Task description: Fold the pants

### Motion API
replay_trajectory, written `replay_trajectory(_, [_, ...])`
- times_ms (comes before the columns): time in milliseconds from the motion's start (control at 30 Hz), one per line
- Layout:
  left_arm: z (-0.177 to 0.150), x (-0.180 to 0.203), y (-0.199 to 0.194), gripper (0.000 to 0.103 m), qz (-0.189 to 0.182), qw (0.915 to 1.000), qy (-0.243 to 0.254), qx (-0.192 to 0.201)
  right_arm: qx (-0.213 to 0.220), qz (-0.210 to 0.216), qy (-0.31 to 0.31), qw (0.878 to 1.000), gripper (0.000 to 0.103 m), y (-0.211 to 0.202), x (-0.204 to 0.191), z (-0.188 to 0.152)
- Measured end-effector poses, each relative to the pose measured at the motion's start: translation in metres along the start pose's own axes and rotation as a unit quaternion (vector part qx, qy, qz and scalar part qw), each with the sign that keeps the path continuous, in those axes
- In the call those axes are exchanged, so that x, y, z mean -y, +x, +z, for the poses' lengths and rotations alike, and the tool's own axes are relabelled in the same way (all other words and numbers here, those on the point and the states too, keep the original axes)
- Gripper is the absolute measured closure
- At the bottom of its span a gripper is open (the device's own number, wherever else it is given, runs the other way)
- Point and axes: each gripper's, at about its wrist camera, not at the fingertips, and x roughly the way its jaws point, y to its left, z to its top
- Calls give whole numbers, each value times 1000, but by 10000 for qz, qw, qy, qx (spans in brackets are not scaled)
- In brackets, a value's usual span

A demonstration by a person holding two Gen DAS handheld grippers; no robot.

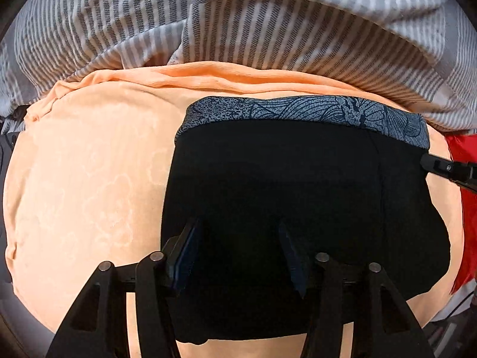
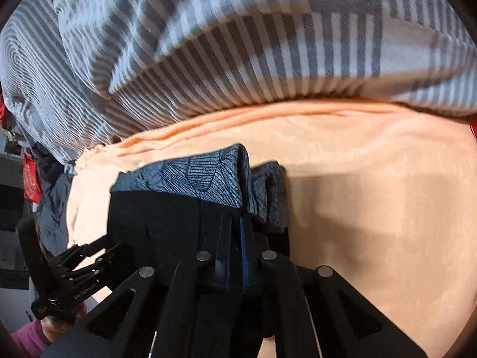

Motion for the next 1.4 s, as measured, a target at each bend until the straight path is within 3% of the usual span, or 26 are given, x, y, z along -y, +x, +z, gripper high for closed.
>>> replay_trajectory(400, [3,2,3,47,-8,10000,-67,17,-126,-287,-135,9994,98,-18,0,-35])
replay_trajectory(667, [2,5,2,46,44,10000,-52,69,131,-182,167,9996,98,-45,-4,-74])
replay_trajectory(833, [-1,6,1,46,90,9999,-40,113,-149,-500,-140,9985,94,-27,-14,-96])
replay_trajectory(1133, [-1,8,2,45,122,9998,-49,126,-270,-583,-189,9978,94,-15,-6,-103])
replay_trajectory(1167, [-1,8,2,44,125,9998,-50,121,-290,-607,-204,9975,94,-14,-6,-103])
replay_trajectory(1233, [-1,8,3,28,103,9999,-60,74,-305,-616,-168,9975,94,-13,-5,-104])
replay_trajectory(1400, [-1,9,4,27,80,9999,-65,77,-312,-667,-74,9973,94,-13,-3,-107])
